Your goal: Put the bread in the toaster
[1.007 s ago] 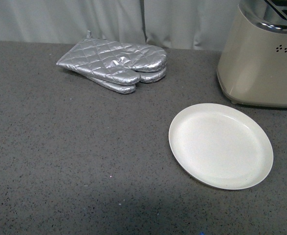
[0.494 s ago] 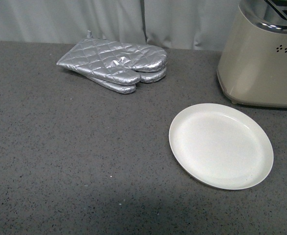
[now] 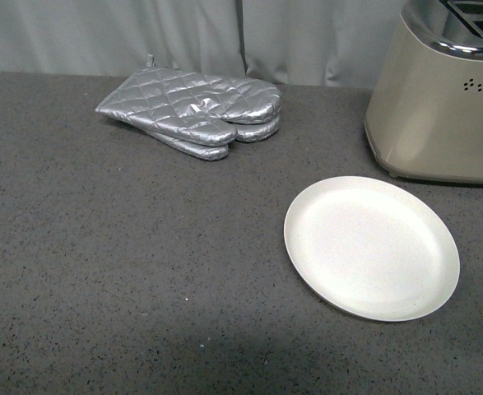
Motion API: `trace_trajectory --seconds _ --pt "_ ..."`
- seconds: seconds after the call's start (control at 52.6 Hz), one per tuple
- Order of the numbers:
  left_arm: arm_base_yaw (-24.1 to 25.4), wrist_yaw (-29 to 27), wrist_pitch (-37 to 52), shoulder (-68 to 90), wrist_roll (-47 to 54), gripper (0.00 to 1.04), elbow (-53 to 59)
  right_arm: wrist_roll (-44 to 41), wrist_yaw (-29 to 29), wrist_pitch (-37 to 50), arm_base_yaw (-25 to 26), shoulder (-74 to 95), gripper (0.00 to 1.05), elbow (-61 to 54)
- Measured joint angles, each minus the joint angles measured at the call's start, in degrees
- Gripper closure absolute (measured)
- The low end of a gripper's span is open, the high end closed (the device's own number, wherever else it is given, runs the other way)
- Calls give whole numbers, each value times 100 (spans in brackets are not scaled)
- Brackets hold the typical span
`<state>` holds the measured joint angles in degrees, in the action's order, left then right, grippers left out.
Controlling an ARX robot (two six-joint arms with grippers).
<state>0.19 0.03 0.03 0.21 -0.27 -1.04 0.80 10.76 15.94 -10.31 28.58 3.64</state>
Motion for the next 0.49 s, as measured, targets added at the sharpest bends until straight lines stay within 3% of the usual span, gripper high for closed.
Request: trace_trajectory --seconds 0.038,0.076,0.19,0.399,0.494 --pt "0 -9 0 2 0 7 0 -22 -323 -925 146 -1172 80 -337" --pt "0 -11 0 0 -2 7 0 -44 -704 -1325 385 -1740 85 -334" --pt "0 -2 0 -2 2 7 0 -68 -992 -1558 979 -2793 104 -323" --pt "0 -2 0 -2 2 7 0 -68 -1067 -1591 1012 -2828 102 -334" --pt "0 0 0 -2 2 7 0 -66 -1067 -1591 1012 -2828 80 -334"
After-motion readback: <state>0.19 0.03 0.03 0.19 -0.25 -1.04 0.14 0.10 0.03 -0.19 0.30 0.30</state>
